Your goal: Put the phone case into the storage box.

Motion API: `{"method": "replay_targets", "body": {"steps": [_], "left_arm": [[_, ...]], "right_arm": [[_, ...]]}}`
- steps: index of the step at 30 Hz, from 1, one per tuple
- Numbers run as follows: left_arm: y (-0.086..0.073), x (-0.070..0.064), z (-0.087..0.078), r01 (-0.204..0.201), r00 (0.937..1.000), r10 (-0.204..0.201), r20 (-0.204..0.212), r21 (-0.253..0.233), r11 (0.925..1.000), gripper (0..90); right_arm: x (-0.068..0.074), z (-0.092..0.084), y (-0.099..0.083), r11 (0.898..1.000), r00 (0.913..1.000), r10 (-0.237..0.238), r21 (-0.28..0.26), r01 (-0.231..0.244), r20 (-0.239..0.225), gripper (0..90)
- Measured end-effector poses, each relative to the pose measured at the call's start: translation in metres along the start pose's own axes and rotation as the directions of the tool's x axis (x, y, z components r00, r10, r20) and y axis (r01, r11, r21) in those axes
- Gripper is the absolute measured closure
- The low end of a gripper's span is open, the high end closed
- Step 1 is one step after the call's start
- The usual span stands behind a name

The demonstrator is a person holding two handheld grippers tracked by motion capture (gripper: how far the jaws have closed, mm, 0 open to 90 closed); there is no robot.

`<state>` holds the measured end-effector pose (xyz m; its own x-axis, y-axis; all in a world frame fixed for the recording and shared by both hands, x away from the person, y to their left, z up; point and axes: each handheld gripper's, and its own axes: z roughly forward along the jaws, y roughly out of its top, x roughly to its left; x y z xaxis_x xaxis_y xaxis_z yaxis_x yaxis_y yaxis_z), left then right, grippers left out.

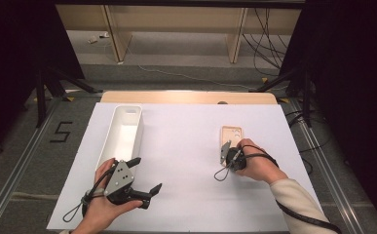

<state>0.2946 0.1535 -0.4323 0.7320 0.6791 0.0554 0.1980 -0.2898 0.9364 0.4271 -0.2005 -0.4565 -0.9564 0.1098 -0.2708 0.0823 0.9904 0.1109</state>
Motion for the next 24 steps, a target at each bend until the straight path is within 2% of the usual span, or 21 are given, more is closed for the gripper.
{"method": "replay_targets", "body": {"steps": [24], "left_arm": [[-0.0003,-0.0008,0.0003,-0.001,1.0,0.001,0.003,0.003,1.0,0.0]], "right_arm": [[0.0016,-0.0005,-0.0015,1.0,0.9997,-0.023,-0.012,0.023,0.011,85.5]]}}
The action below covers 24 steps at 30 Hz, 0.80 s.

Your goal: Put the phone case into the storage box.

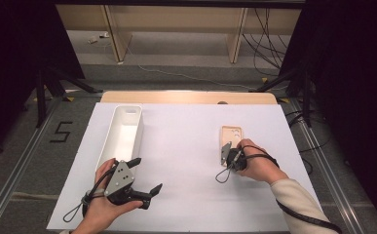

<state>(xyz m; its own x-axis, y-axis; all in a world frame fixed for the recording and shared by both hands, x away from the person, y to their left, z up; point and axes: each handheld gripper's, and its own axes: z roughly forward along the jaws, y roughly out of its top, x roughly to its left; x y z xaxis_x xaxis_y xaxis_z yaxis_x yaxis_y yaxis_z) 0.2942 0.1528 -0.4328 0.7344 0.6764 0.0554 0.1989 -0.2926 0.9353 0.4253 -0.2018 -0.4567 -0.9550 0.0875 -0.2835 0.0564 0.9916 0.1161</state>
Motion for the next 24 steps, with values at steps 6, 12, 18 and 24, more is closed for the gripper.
{"method": "replay_targets", "body": {"steps": [6,12,18,24], "left_arm": [[0.0,0.0,0.0,0.002,1.0,-0.002,0.0,0.001,1.0,0.0],[0.0,0.0,0.0,0.003,1.0,-0.003,0.002,0.002,1.0,0.0],[0.0,0.0,0.0,0.003,1.0,-0.003,0.004,0.003,1.0,0.0],[-0.001,0.0,0.0,0.005,1.0,-0.005,0.005,0.003,1.0,0.0]], "right_arm": [[0.0,0.0,0.0,1.0,0.9999,-0.013,-0.005,0.013,0.006,85.9],[0.0,-0.001,-0.001,1.0,0.9998,-0.016,-0.011,0.016,0.012,86.4],[-0.001,-0.007,-0.002,1.0,0.9997,-0.009,-0.03,0.01,0.024,86.8],[-0.001,-0.01,-0.003,0.999,0.9995,-0.009,-0.039,0.01,0.03,87.0]]}}
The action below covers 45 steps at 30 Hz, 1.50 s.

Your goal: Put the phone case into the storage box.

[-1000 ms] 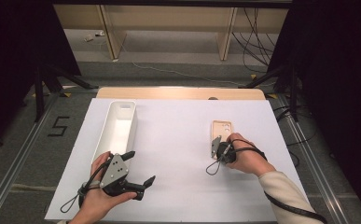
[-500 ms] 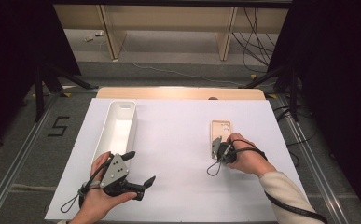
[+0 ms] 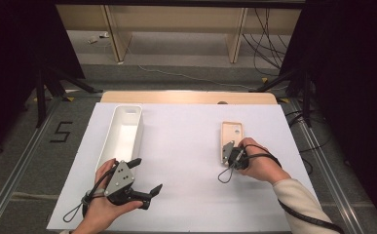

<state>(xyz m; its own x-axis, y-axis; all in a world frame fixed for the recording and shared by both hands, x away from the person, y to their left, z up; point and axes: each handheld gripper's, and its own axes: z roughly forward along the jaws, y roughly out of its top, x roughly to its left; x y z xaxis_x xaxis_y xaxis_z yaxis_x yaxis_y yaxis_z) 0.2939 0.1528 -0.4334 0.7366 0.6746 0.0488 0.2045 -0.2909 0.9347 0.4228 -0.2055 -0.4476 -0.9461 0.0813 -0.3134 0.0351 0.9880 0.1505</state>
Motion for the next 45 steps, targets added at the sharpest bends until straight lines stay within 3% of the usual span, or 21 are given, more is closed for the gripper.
{"method": "replay_targets", "body": {"steps": [11,30,45], "left_arm": [[-0.001,0.0,0.0,0.003,1.0,-0.003,-0.001,0.004,1.0,0.1],[0.0,0.001,0.0,0.006,1.0,-0.006,-0.005,0.003,1.0,0.3],[0.0,0.001,-0.001,0.008,0.9999,-0.008,-0.008,0.005,1.0,0.6]], "right_arm": [[0.002,-0.012,0.0,0.998,0.9999,0.009,-0.07,-0.008,0.015,87.1],[0.009,-0.025,-0.001,0.99,0.9992,0.004,-0.139,0.002,0.039,87.3],[0.017,-0.033,0.005,0.972,0.9995,0.009,-0.235,-0.001,0.03,87.3]]}}
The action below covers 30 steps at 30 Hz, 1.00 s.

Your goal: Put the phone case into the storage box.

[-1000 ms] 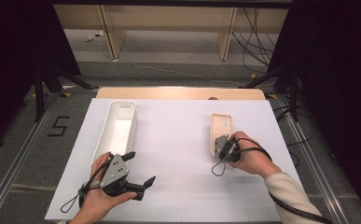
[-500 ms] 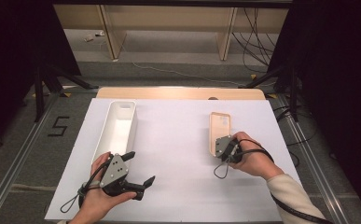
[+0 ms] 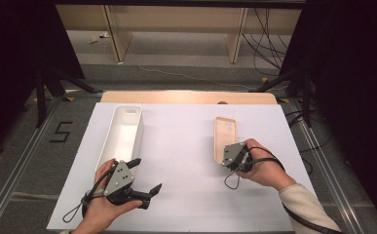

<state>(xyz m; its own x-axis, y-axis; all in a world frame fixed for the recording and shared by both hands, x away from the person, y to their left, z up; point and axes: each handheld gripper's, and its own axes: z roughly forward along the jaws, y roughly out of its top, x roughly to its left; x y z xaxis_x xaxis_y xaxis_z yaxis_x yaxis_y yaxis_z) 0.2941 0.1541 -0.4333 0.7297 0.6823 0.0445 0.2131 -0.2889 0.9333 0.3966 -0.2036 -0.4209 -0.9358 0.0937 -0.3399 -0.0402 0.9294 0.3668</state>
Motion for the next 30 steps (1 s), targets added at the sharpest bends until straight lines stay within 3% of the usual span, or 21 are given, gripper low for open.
{"method": "replay_targets", "body": {"steps": [30], "left_arm": [[0.0,0.0,0.0,0.003,1.0,-0.003,-0.002,-0.001,1.0,1.4]], "right_arm": [[0.012,-0.008,0.009,0.99,0.9997,0.001,-0.141,-0.004,-0.023,87.4]]}}
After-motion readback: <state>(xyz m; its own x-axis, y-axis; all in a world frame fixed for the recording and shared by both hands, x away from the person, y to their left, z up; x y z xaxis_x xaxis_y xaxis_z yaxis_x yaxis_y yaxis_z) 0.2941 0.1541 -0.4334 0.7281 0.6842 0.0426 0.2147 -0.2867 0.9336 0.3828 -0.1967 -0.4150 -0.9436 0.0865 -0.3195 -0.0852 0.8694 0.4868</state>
